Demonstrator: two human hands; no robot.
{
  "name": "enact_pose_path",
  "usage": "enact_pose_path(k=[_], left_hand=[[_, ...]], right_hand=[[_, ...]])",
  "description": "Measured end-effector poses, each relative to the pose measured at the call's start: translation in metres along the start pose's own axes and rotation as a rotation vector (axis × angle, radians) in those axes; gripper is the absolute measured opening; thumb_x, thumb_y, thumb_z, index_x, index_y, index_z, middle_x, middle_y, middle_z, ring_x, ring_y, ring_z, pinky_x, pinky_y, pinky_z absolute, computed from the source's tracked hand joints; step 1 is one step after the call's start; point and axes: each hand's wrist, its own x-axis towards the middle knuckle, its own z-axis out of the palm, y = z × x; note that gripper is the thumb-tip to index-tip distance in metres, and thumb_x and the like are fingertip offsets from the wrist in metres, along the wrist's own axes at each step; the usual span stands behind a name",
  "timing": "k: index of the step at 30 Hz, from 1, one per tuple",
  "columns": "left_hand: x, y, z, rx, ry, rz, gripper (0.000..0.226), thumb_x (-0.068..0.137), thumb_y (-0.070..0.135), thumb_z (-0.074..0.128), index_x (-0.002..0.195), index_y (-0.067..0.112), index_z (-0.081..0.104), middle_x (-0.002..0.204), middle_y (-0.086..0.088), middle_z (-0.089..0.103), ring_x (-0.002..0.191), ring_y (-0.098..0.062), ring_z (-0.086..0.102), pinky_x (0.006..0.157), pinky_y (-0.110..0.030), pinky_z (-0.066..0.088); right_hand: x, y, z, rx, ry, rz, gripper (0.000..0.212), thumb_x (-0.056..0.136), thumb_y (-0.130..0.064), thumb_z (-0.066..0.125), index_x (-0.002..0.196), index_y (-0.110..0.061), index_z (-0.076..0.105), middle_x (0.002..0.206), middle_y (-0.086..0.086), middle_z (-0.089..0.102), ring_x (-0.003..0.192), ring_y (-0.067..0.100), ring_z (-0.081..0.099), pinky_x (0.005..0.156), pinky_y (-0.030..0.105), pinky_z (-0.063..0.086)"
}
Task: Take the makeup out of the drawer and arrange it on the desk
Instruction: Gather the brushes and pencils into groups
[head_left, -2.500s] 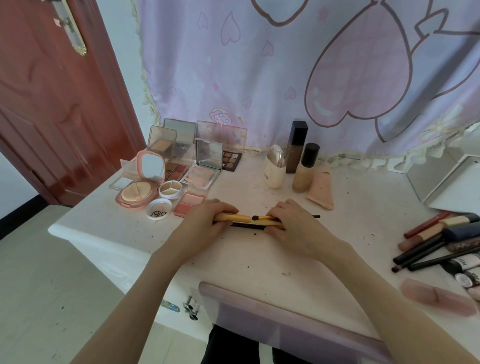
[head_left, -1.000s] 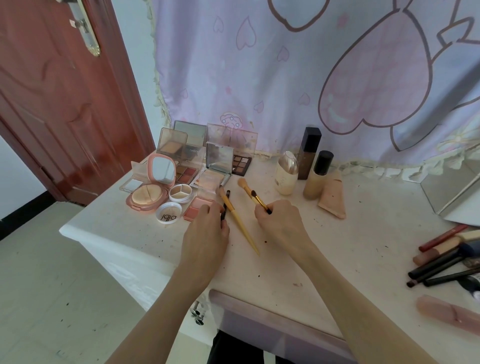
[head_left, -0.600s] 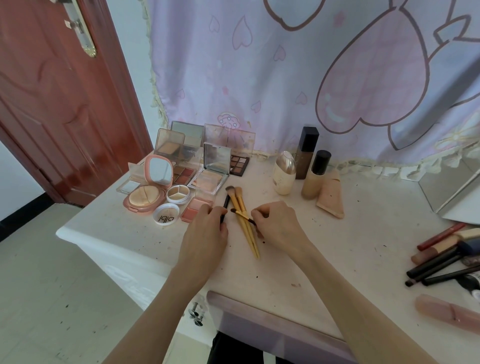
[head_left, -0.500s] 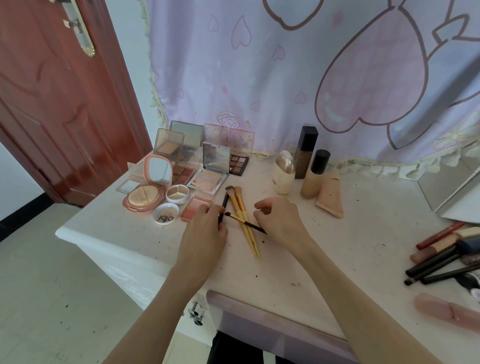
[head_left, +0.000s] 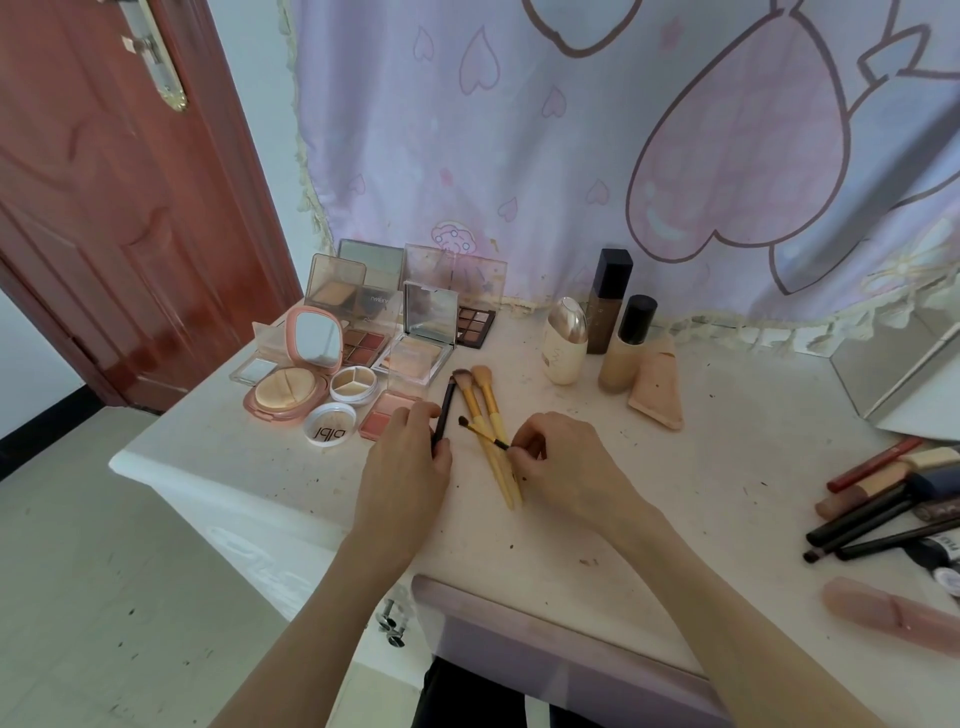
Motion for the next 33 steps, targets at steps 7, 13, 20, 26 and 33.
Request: enact_pose_path(k=[7, 13, 20, 26, 33], left_hand=[[0.004, 0.002, -0.001, -0.001, 0.028, -0.058, 0.028, 0.085, 0.008, 0.055, 0.114, 0.008, 0.056, 0.093, -0.007, 0.062, 0.075, -0.016, 0.049, 0.068, -0.024, 0.036], [0.004, -0.002, -0.01, -0.111, 0.072, -0.088, 0.027, 0.084, 0.007, 0.058, 0.111, 0.009, 0.059, 0.086, 0.0, 0.06, 0.075, -0.013, 0.054, 0.071, -0.023, 0.041], [0.001, 0.005, -0.02, -0.361, 0.093, -0.073, 0.021, 0.085, 0.006, 0.06, 0.105, 0.014, 0.064, 0.084, 0.006, 0.063, 0.073, -0.004, 0.058, 0.065, -0.003, 0.043], [0.002, 0.032, -0.023, -0.493, -0.057, 0.085, 0.025, 0.085, 0.009, 0.062, 0.098, 0.03, 0.06, 0.079, 0.017, 0.063, 0.07, 0.003, 0.055, 0.065, -0.009, 0.044], [0.006, 0.065, -0.013, -0.436, -0.185, 0.18, 0.011, 0.087, 0.017, 0.061, 0.096, 0.024, 0.061, 0.075, 0.016, 0.06, 0.073, 0.001, 0.058, 0.068, -0.009, 0.045]], right_hand=[[0.023, -0.002, 0.002, 0.139, 0.166, 0.234, 0.011, 0.091, -0.026, 0.057, 0.093, -0.015, 0.059, 0.09, -0.001, 0.056, 0.077, 0.01, 0.049, 0.063, 0.021, 0.039], [0.024, -0.013, 0.006, 0.123, 0.069, 0.062, 0.022, 0.094, -0.023, 0.051, 0.11, -0.015, 0.065, 0.106, 0.0, 0.063, 0.085, 0.009, 0.05, 0.075, 0.02, 0.037], [0.017, -0.014, 0.0, 0.435, 0.123, 0.094, 0.022, 0.094, -0.032, 0.051, 0.091, -0.018, 0.068, 0.083, -0.003, 0.067, 0.071, 0.011, 0.057, 0.062, 0.015, 0.041], [0.006, -0.019, -0.027, 1.104, 0.061, 0.2, 0.021, 0.091, -0.021, 0.058, 0.089, -0.002, 0.068, 0.056, -0.002, 0.057, 0.052, 0.008, 0.047, 0.048, 0.017, 0.04], [-0.026, 0.007, -0.063, 1.357, 0.168, 0.178, 0.016, 0.092, -0.008, 0.054, 0.08, -0.003, 0.064, 0.059, 0.006, 0.065, 0.053, 0.013, 0.056, 0.051, 0.019, 0.047]])
